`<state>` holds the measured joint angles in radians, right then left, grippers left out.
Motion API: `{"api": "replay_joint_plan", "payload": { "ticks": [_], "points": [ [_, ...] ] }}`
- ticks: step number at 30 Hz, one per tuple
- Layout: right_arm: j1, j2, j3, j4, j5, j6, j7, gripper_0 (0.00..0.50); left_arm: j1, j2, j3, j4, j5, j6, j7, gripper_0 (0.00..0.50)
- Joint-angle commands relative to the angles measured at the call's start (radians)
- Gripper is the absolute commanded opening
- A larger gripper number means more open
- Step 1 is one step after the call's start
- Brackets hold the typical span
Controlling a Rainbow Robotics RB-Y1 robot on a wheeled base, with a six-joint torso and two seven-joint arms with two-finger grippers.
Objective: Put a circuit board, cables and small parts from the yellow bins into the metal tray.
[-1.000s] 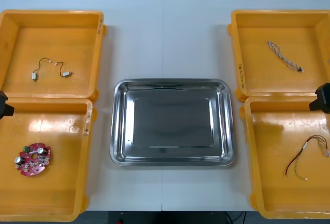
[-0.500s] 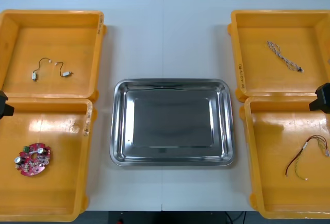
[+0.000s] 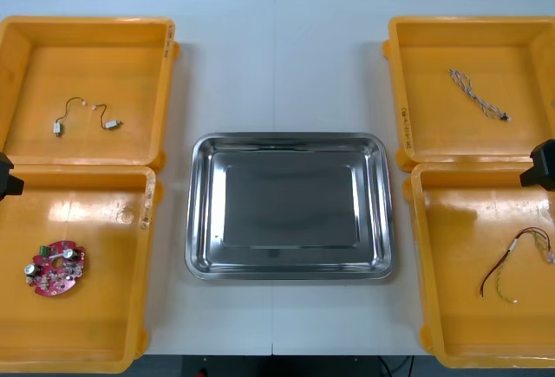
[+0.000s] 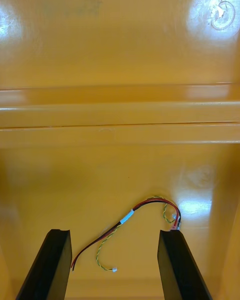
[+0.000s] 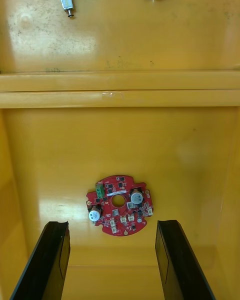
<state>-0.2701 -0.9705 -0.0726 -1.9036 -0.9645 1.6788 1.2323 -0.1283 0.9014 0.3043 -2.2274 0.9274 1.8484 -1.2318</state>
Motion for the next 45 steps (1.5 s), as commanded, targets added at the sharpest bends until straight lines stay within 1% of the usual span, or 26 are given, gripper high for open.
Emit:
{"api": "replay_joint_plan", "payload": {
  "ticks": [1,37,38,40,41,45],
  "points": [
    [0.008,0.004,-0.036,-0.026,-0.003,0.006,0.032,0.500,0.012,-0.002,0.013,-0.029,0.005,-0.009,-0.055,0.500],
    [0.008,0.004,-0.036,-0.026,-0.003,0.006,0.032,0.500,0.012,-0.002,0.013,-0.029,0.005,-0.009,-0.055,0.500],
    [-0.001,0.006,-0.042,-0.023,-0.003,0.006,0.032,0.500,0.041,-0.024,-0.014,-0.011,0.007,-0.005,-0.055,0.500],
    [-0.005,0.006,-0.042,-0.022,-0.003,0.006,0.036,0.500,0.044,-0.030,-0.016,-0.011,0.004,-0.005,-0.055,0.500],
    [-0.020,0.003,-0.049,-0.022,-0.006,0.006,0.036,0.500,0.039,-0.021,-0.017,-0.009,0.005,-0.005,-0.054,0.500],
    [-0.021,0.004,-0.056,-0.020,-0.014,0.025,0.032,0.500,0.035,-0.016,-0.017,-0.009,0.007,-0.005,-0.052,0.500]
  ]
}}
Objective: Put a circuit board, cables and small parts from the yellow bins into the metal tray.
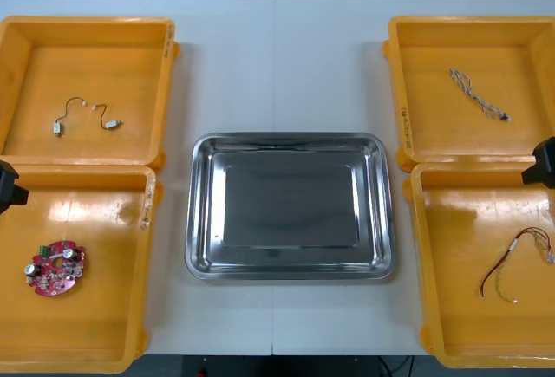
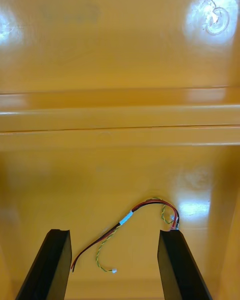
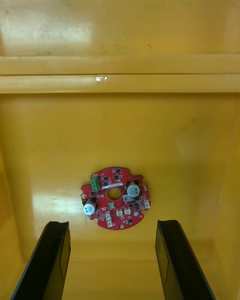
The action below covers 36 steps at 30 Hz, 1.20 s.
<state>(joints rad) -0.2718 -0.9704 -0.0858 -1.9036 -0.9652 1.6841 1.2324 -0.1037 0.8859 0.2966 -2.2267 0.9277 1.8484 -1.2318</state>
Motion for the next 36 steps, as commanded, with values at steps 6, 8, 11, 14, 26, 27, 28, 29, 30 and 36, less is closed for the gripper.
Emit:
{"api": "replay_joint_plan", "payload": {
  "ticks": [6,8,11,14,26,27,28,29,30,36],
  "points": [
    [-0.015,0.007,-0.043,-0.020,-0.003,0.019,0.030,0.500,0.012,-0.002,-0.004,-0.010,0.007,-0.006,-0.040,0.500],
    [-0.015,0.015,-0.043,-0.020,0.003,0.019,0.029,0.500,0.012,-0.001,-0.001,-0.010,0.007,-0.008,-0.035,0.500],
    [-0.007,0.024,-0.045,-0.022,0.011,0.019,0.024,0.500,0.013,-0.002,0.003,-0.010,0.007,-0.008,-0.023,0.500],
    [0.002,0.022,-0.045,-0.020,0.010,0.016,0.015,0.500,0.021,-0.002,0.009,-0.010,0.007,-0.008,-0.011,0.500],
    [0.089,0.022,-0.045,-0.094,0.023,-0.052,-0.025,0.500,0.108,-0.024,0.042,-0.010,0.000,-0.097,0.023,0.500],
    [0.098,0.022,-0.045,-0.100,0.026,-0.057,-0.027,0.500,0.114,-0.025,0.042,-0.010,-0.001,-0.106,0.023,0.500],
    [0.115,0.022,-0.045,-0.114,0.034,-0.063,-0.030,0.500,0.124,-0.028,0.042,-0.010,-0.007,-0.121,0.021,0.500],
    [0.129,0.022,-0.045,-0.127,0.042,-0.069,-0.033,0.500,0.133,-0.033,0.042,-0.008,-0.015,-0.133,0.021,0.500],
    [0.135,0.022,-0.045,-0.132,0.045,-0.072,-0.036,0.500,0.136,-0.035,0.042,-0.008,-0.018,-0.138,0.020,0.500],
    [0.169,0.022,-0.045,-0.149,0.042,-0.089,-0.047,0.500,0.156,-0.062,0.042,0.015,-0.035,-0.163,0.014,0.500]
  ]
}}
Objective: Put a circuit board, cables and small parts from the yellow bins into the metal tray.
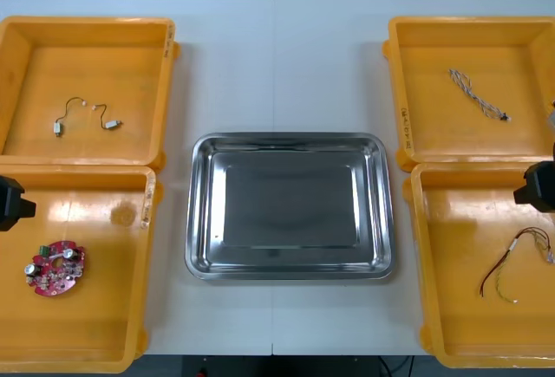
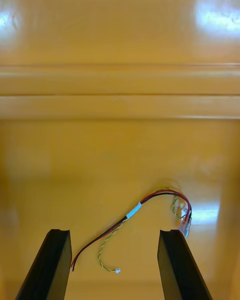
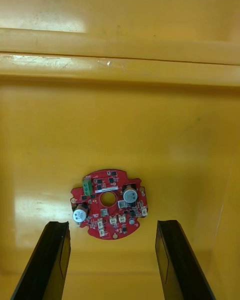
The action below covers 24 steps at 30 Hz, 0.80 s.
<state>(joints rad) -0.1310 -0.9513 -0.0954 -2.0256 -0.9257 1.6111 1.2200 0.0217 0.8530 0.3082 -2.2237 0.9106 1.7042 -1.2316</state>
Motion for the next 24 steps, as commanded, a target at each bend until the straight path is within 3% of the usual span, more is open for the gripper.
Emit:
{"api": "replay_joint_plan", "payload": {
  "ticks": [1,18,24],
  "points": [
    [0.036,0.003,-0.035,-0.027,0.001,-0.023,-0.036,0.500,0.035,-0.034,0.031,0.019,-0.018,-0.024,0.009,0.500],
    [0.266,0.005,-0.138,-0.102,-0.015,-0.148,-0.060,0.500,0.070,-0.051,-0.023,0.139,-0.048,-0.130,-0.040,0.500],
    [0.300,0.014,-0.139,-0.102,-0.012,-0.183,-0.085,0.500,0.080,-0.051,-0.058,0.161,-0.067,-0.161,-0.048,0.500]
  ]
}}
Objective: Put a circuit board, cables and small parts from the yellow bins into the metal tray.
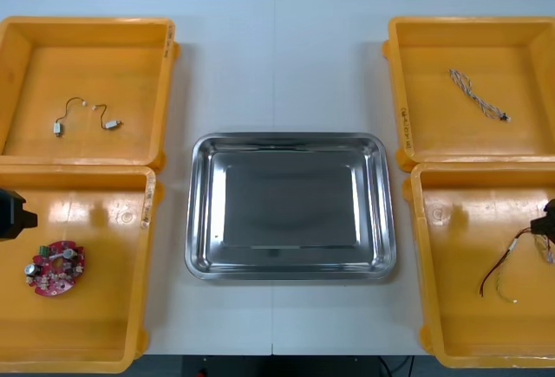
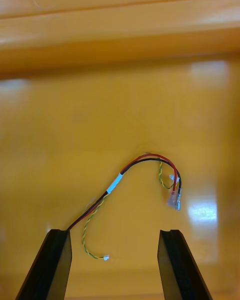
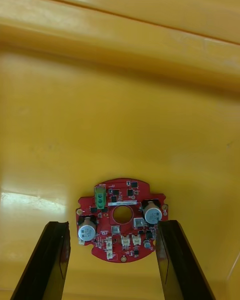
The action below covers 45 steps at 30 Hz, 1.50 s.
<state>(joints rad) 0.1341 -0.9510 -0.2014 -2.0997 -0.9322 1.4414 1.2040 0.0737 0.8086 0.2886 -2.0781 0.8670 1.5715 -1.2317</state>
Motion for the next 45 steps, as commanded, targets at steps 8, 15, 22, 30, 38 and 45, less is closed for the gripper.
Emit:
{"api": "replay_joint_plan", "payload": {
  "ticks": [8,15,22,30,38,45],
  "points": [
    [0.035,0.120,-0.038,-0.028,0.044,0.005,-0.199,0.500,0.028,-0.006,-0.088,0.066,-0.048,-0.082,-0.048,0.500],
    [0.035,0.176,-0.039,-0.026,0.073,0.024,-0.334,0.500,0.029,-0.006,-0.140,0.124,-0.068,-0.163,-0.054,0.500],
    [0.035,0.178,-0.039,0.000,0.096,0.042,-0.434,0.500,0.038,-0.006,-0.161,0.133,-0.082,-0.182,-0.055,0.500],
    [0.035,0.178,-0.039,0.024,0.130,0.079,-0.463,0.500,0.049,-0.006,-0.181,0.144,-0.089,-0.202,-0.061,0.500],
    [-0.007,0.176,-0.030,0.043,0.173,0.146,-0.451,0.500,0.051,-0.006,-0.213,0.167,-0.103,-0.252,-0.061,0.500],
    [-0.073,0.176,-0.003,0.096,0.211,0.152,-0.446,0.500,0.051,-0.005,-0.226,0.179,-0.109,-0.271,-0.065,0.500]
  ]
}}
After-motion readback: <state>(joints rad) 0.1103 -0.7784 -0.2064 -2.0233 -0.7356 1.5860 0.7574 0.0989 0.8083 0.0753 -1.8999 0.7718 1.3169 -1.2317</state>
